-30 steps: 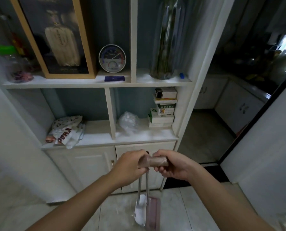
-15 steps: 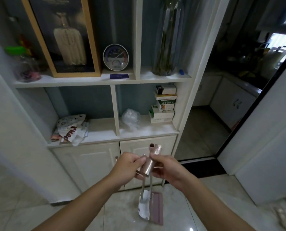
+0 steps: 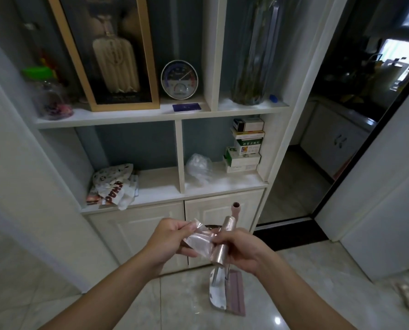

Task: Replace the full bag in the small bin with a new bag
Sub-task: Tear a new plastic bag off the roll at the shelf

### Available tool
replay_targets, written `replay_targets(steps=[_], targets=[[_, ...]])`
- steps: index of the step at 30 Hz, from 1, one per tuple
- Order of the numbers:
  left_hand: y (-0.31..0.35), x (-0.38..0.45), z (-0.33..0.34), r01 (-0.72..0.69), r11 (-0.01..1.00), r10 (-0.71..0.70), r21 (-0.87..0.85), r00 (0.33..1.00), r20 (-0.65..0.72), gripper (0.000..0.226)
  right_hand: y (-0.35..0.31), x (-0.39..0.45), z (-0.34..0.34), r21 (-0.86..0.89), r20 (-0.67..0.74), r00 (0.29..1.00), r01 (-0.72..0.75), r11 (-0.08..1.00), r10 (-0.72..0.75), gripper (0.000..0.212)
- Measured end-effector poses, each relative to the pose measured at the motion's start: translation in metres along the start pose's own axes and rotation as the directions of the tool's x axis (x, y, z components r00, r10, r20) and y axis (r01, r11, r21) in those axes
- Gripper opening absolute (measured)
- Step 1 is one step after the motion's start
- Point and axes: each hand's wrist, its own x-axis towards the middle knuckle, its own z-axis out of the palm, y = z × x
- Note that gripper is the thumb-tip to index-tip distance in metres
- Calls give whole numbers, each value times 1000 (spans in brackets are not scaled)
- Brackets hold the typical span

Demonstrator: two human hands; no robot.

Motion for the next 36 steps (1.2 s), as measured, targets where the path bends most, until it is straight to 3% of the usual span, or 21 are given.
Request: replay_targets(steps=[4, 13, 17, 20, 25, 28, 29, 31, 33, 36], targets=[[-2, 2, -11, -3, 994, -5, -107, 997, -80, 29, 1, -1, -3, 5, -26, 1000, -8, 1000, 9, 21], [-12, 5, -42, 32, 971, -93, -239, 964, -250, 27, 3, 1, -18, -75, -108, 993, -57, 996, 49, 53], [-21, 6, -59, 20, 957, -126, -289, 927, -352, 25, 0, -3, -23, -92, -105, 993, -54, 994, 45, 36], [-29, 8, -69, 28, 941, -184, -337, 879, -439, 18, -5, -6, -26, -129, -106, 994, -46, 991, 32, 15], [-39, 8, -84, 63, 947, -259, -316, 731, -631, 12, -13, -9, -27, -158, -118, 993, -30, 987, 12, 13], [-46, 12, -86, 156, 965, -259, -210, 675, -691, 9, -16, -7, -25, -175, -96, 995, -14, 985, -3, 12], [-46, 12, -82, 218, 966, -253, -139, 684, -684, 5, -17, -7, -23, -167, -85, 996, -7, 986, -7, 14], [-45, 13, -71, 312, 950, -234, 11, 736, -636, 33, -19, -6, -20, -128, -59, 998, 9, 992, -17, 23], [-35, 12, -54, 280, 957, -186, 77, 794, -578, 50, -21, -5, -15, -113, -21, 1000, 18, 993, -21, 28], [-13, 10, -20, 192, 980, -147, 61, 888, -436, 38, -23, -5, -7, -130, 15, 1000, 24, 991, -22, 22]])
